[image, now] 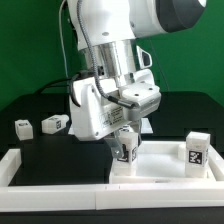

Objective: Assemble square table

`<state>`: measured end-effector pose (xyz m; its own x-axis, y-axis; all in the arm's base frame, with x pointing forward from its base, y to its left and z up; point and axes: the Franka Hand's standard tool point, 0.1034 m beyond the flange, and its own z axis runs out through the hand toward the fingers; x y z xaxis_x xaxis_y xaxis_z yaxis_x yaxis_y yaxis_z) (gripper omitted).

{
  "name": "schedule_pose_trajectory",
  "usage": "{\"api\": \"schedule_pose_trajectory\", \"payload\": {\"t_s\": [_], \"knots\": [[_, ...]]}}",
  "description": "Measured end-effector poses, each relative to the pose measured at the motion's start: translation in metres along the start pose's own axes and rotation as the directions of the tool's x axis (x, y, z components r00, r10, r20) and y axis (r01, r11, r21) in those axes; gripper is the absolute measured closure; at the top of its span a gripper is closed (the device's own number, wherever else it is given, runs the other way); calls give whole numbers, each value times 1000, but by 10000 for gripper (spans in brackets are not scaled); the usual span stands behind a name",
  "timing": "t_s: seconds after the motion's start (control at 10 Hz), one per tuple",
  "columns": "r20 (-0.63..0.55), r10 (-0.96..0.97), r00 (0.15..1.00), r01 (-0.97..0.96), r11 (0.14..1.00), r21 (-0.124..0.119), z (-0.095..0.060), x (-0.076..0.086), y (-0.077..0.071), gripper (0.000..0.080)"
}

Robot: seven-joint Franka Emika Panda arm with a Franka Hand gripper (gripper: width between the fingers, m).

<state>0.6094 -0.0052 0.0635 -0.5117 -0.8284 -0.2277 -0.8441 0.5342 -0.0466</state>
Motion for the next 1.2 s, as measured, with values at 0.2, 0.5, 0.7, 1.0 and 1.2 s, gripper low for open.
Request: {"api": "schedule_pose_trajectory", "payload": {"t_s": [0.2, 0.5, 0.7, 1.0, 1.2], "knots": [[0, 0, 1000, 0, 1000, 0, 0, 0, 0, 284], [26, -53, 998, 53, 999, -2, -17, -18, 11, 155], [46, -77, 996, 78, 997, -23, -27, -32, 22, 151], [40, -74, 996, 75, 997, -26, -23, -29, 22, 150], [40, -74, 996, 76, 997, -27, -23, -29, 22, 150]]}}
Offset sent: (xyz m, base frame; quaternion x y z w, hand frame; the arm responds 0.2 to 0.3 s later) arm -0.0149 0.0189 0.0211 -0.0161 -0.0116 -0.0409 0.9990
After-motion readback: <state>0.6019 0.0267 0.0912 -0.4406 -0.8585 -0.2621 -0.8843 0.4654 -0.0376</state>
